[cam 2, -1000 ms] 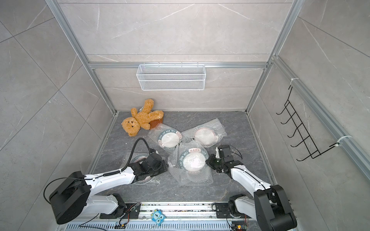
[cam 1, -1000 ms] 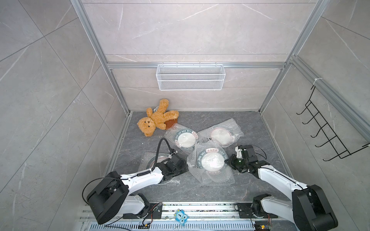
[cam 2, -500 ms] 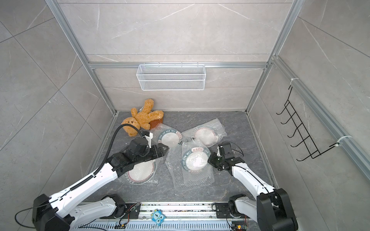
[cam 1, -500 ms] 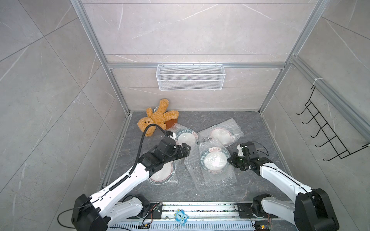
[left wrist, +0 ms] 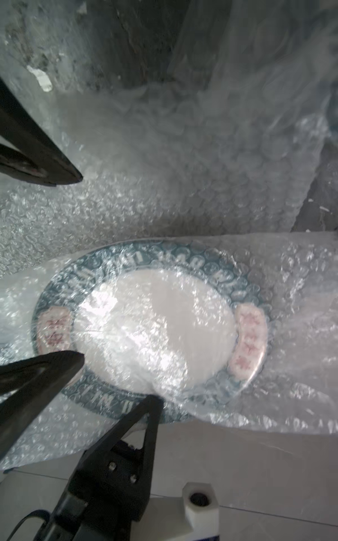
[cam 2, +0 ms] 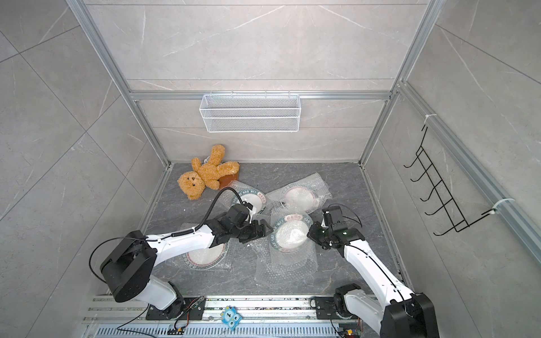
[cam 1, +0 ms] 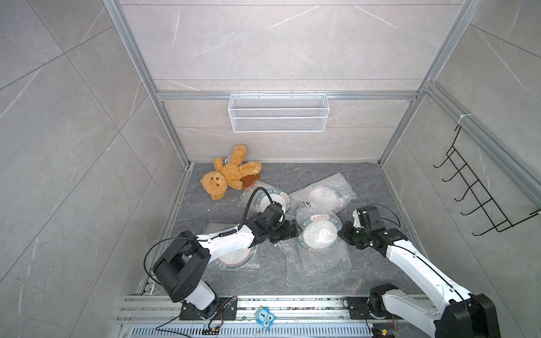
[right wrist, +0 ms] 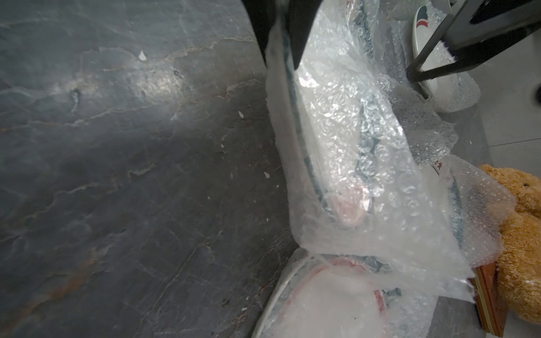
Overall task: Unpack dinner plates from bubble wrap
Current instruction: Unwrap the bubble wrap at the center of the board.
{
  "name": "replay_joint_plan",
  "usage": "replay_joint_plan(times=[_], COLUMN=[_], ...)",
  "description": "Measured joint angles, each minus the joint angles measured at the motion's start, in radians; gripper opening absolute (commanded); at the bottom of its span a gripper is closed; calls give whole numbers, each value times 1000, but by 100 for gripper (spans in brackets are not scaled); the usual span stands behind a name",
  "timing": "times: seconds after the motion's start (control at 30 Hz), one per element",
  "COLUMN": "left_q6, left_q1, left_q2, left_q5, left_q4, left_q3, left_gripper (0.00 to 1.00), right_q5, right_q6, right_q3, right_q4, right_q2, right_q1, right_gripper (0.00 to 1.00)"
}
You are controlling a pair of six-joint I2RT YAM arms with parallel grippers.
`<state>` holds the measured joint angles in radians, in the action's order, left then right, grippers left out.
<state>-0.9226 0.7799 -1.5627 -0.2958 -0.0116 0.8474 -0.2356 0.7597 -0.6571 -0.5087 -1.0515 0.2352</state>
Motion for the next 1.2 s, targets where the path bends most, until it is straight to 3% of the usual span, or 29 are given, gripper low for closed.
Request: replay_joint_plan(times=[0.27, 0.8, 0.93, 1.1, 1.13, 1.2], left_q6=[-53, -340, -401, -409, -407, -394], left_q1=[-52, -59, -69, -64, -62, -61], left_q2=[-59, -179, -176, -122, -100, -65], left_q5=[-128, -210, -207, -174, -151, -124], left_q4=[-189, -580, -664, -602, -562, -487], left_q3=[-25, -137, -157, -171, -171, -168], left_gripper=[83, 5, 0, 0, 0, 0], right_q5=[-75, -132, -140, -145, -142, -127], right_q6=[1, 27, 50, 19, -1, -19], right_q3=[-24, -25, -20, -23, -32, -59], right_q4=[-8, 27, 52, 49, 42, 21], right_q2=[0, 1, 1, 1, 1, 1], right_q1=[0, -3, -19, -14, -11, -8], right_gripper=[0, 0, 0, 30, 46, 70])
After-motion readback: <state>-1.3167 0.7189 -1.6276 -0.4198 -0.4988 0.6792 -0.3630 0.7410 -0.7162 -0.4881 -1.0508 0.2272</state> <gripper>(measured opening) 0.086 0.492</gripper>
